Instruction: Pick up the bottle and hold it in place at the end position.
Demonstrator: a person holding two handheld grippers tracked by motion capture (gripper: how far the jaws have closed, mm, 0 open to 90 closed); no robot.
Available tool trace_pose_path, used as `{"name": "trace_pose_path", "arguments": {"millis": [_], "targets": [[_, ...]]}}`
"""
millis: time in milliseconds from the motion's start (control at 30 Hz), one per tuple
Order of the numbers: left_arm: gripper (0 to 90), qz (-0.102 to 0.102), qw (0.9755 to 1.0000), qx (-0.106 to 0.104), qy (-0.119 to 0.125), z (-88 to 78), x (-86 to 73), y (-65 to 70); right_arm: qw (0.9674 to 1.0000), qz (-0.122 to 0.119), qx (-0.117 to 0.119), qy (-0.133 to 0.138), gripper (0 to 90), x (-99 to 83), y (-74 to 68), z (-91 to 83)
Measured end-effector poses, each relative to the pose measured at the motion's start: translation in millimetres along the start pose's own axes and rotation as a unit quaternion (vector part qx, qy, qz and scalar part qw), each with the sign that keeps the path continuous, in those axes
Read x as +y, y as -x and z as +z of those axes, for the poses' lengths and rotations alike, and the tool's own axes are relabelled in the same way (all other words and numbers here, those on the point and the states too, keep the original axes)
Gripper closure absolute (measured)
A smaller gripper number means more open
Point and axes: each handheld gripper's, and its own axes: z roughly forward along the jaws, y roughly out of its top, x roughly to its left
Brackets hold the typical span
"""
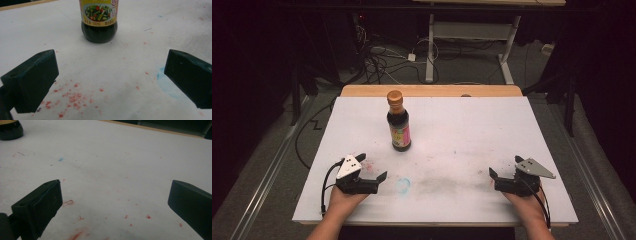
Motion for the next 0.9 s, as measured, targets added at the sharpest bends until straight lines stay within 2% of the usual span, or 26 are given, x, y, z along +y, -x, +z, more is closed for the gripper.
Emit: {"name": "trace_pose_path", "arguments": {"millis": [200,233,267,533,567,900], "targets": [[0.9,-0.003,1.0000,-0.001,-0.003,-0.5,0.5,0.1,1.0000,0.000,0.001,-0.001,0.2,0.1,0.1,0.2],[1.9,0.004,1.0000,-0.005,-0.006,-0.8,1.0,-0.9,1.0000,0.000,0.001,-0.001,0.2,0.1,0.2,0.2],[1.9,0.003,1.0000,-0.005,-0.006,-0.7,1.1,-0.8,1.0000,0.000,0.001,-0.001,0.2,0.1,0.2,0.2],[10.2,-0.003,0.9999,-0.005,-0.008,-1.3,1.9,-0.5,1.0000,0.002,0.004,-0.001,2.0,0.1,1.1,0.1],[13.7,-0.004,0.9999,-0.005,-0.009,-1.4,2.0,-0.5,1.0000,0.002,0.005,-0.001,2.4,0.1,1.0,0.2],[19.2,-0.008,0.9999,-0.005,-0.012,-1.1,3.4,-0.6,1.0000,0.002,0.006,-0.002,3.3,0.2,1.2,0.4]]}}
